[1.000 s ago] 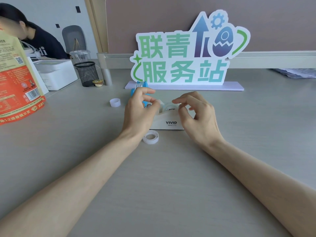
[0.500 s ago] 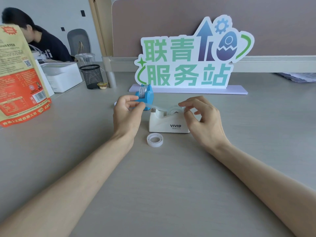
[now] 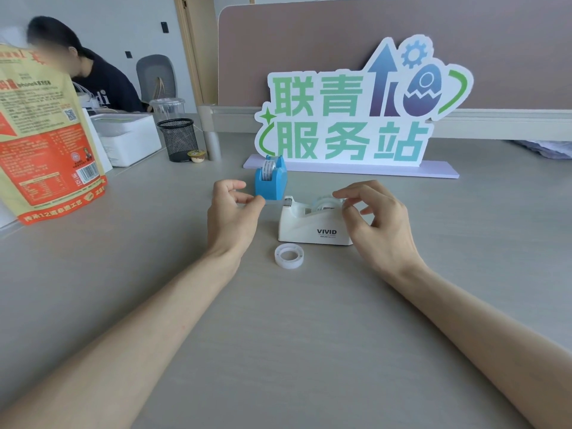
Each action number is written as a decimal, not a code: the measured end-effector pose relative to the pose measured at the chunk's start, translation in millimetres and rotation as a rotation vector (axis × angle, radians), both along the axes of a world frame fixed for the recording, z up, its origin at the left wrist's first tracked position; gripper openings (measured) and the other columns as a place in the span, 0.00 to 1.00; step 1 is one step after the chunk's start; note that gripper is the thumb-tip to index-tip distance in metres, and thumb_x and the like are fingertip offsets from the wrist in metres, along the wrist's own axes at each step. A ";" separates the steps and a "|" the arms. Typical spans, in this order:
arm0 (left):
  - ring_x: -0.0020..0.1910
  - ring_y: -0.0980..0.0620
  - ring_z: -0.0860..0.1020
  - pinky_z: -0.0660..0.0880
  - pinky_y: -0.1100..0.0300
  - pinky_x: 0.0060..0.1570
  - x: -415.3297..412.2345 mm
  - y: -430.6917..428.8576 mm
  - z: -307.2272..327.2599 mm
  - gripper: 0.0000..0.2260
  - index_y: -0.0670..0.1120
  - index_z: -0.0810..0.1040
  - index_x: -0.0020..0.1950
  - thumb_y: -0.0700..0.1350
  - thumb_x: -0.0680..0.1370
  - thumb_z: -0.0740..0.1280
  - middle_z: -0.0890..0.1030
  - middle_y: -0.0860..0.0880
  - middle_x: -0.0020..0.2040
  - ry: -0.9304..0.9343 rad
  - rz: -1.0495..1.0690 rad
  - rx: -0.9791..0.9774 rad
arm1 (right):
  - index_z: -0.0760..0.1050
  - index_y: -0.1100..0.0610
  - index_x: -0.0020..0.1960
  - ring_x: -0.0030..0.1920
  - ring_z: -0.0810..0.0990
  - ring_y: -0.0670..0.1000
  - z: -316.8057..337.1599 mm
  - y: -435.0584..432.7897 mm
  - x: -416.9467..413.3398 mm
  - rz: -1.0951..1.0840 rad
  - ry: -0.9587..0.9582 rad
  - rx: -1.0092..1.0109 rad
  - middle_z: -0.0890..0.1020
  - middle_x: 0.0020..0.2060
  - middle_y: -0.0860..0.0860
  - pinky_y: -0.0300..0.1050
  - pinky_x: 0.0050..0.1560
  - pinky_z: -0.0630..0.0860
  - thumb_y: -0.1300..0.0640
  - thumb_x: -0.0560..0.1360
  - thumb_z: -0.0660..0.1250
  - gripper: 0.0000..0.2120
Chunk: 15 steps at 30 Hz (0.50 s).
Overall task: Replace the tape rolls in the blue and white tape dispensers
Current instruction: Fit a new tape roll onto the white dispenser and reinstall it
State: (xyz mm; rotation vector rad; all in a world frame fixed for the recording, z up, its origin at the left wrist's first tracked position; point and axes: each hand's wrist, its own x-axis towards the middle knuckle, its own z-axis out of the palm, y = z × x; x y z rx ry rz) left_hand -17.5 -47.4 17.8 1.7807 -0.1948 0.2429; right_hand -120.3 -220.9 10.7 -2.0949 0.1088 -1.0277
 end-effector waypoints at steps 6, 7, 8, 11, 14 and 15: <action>0.44 0.69 0.72 0.66 0.60 0.44 -2.0 1.9 -3.8 0.17 0.49 0.69 0.60 0.43 0.73 0.68 0.80 0.58 0.43 -0.034 -0.066 0.238 | 0.82 0.55 0.49 0.50 0.77 0.39 -0.7 -0.7 0.3 0.004 0.013 -0.012 0.81 0.49 0.46 0.33 0.44 0.72 0.66 0.74 0.62 0.12; 0.45 0.64 0.72 0.65 0.60 0.45 -2.3 1.5 -3.7 0.17 0.49 0.69 0.61 0.43 0.73 0.68 0.81 0.57 0.44 -0.023 -0.075 0.253 | 0.82 0.55 0.49 0.50 0.77 0.40 -0.8 -0.7 0.3 0.006 0.012 -0.012 0.81 0.49 0.46 0.33 0.44 0.72 0.66 0.74 0.62 0.12; 0.45 0.60 0.73 0.66 0.59 0.44 -2.5 1.3 -3.6 0.17 0.50 0.69 0.61 0.43 0.73 0.68 0.81 0.57 0.43 -0.014 -0.083 0.264 | 0.82 0.55 0.49 0.49 0.77 0.40 -0.6 -0.5 0.2 0.008 0.013 -0.011 0.81 0.49 0.46 0.34 0.44 0.72 0.66 0.74 0.62 0.13; 0.43 0.62 0.74 0.68 0.63 0.38 -2.0 1.3 -3.4 0.16 0.51 0.72 0.60 0.43 0.74 0.67 0.80 0.58 0.42 0.004 -0.112 0.286 | 0.82 0.54 0.49 0.50 0.77 0.39 0.0 0.1 0.1 0.010 0.017 -0.006 0.81 0.50 0.45 0.34 0.44 0.72 0.66 0.74 0.62 0.13; 0.41 0.63 0.73 0.66 0.64 0.36 -2.7 0.3 -4.4 0.13 0.51 0.74 0.57 0.43 0.74 0.67 0.79 0.58 0.41 0.026 -0.160 0.306 | 0.82 0.54 0.49 0.50 0.77 0.40 0.0 -0.1 -0.4 0.008 0.026 -0.012 0.81 0.50 0.45 0.29 0.44 0.70 0.66 0.73 0.62 0.13; 0.41 0.63 0.74 0.66 0.63 0.36 -2.8 -0.1 -4.8 0.12 0.51 0.74 0.57 0.43 0.74 0.67 0.79 0.57 0.42 0.033 -0.175 0.309 | 0.82 0.54 0.49 0.50 0.77 0.41 -0.1 -0.1 -0.5 0.008 0.034 -0.012 0.81 0.50 0.45 0.27 0.45 0.70 0.65 0.73 0.62 0.13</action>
